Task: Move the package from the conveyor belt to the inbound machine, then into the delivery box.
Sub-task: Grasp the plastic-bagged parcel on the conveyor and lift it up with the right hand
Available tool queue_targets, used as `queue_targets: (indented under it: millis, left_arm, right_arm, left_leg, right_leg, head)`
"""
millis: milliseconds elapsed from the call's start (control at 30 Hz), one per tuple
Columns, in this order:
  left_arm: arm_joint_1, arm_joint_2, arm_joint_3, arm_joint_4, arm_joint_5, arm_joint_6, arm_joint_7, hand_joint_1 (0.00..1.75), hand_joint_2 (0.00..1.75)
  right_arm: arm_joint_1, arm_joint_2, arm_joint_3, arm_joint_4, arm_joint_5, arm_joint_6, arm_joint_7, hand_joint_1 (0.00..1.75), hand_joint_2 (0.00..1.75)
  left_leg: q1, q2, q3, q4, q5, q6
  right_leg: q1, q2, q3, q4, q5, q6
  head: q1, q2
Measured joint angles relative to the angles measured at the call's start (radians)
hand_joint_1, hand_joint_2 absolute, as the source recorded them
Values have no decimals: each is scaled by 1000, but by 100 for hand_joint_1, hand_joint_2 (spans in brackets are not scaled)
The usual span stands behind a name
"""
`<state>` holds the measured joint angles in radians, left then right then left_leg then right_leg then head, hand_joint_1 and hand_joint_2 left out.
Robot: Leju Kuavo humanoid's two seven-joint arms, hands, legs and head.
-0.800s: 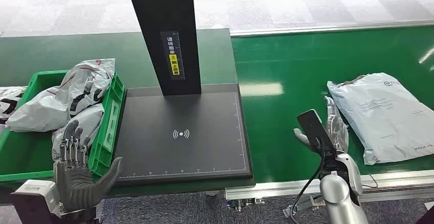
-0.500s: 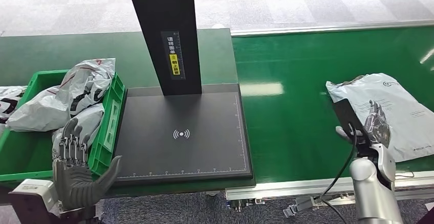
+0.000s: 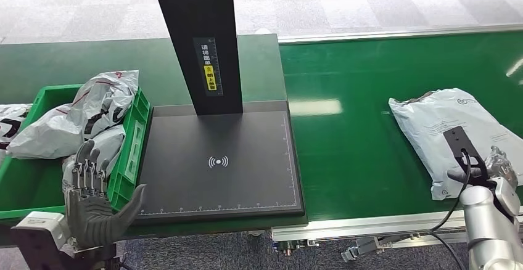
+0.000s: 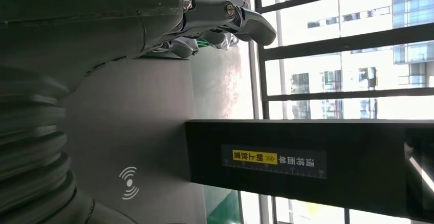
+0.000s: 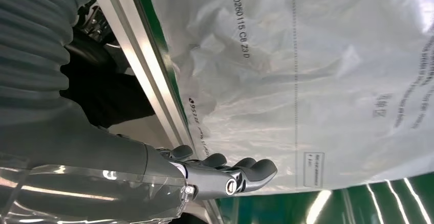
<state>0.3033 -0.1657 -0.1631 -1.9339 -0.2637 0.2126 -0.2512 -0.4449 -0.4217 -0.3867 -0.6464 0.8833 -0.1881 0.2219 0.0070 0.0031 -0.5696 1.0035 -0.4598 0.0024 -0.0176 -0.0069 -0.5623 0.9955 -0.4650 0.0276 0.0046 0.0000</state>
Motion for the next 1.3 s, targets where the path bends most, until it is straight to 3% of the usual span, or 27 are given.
queue_targets:
  millis: [400, 567, 667, 833, 933, 1300]
  left_arm:
    - [0, 9, -4, 12, 1, 4, -4, 0, 175]
    - [-1, 9, -4, 12, -1, 6, -4, 0, 175]
    - [-2, 9, -3, 12, -1, 7, -5, 0, 175]
    - [-5, 9, -4, 16, -4, 10, -12, 0, 175]
    - [-10, 9, -5, 21, -4, 11, -18, 0, 175]
    - [-40, 9, -8, 57, 6, 9, -21, 0, 175]
  right_arm:
    - [14, -7, -35, 61, 10, -11, 12, 0, 175]
    - [-6, -7, -36, 79, 17, -37, -22, 0, 175]
    - [-18, -6, -37, 83, 8, -93, -69, 0, 175]
    - [-24, 7, -67, 55, -48, -268, -188, 0, 175]
    - [-20, 12, -87, 30, -78, -309, -225, 0, 175]
    - [-24, 17, -102, 32, -77, -258, -206, 0, 175]
  left_leg:
    - [0, 0, 0, 0, 0, 0]
    - [0, 0, 0, 0, 0, 0]
    - [0, 0, 0, 0, 0, 0]
    - [0, 0, 0, 0, 0, 0]
    - [0, 0, 0, 0, 0, 0]
    - [0, 0, 0, 0, 0, 0]
  right_leg:
    - [0, 0, 0, 0, 0, 0]
    - [0, 0, 0, 0, 0, 0]
    - [0, 0, 0, 0, 0, 0]
    - [0, 0, 0, 0, 0, 0]
    - [0, 0, 0, 0, 0, 0]
    - [0, 0, 0, 0, 0, 0]
  head:
    - [0, 0]
    - [0, 0]
    - [0, 0]
    - [0, 0]
    - [0, 0]
    - [0, 0]
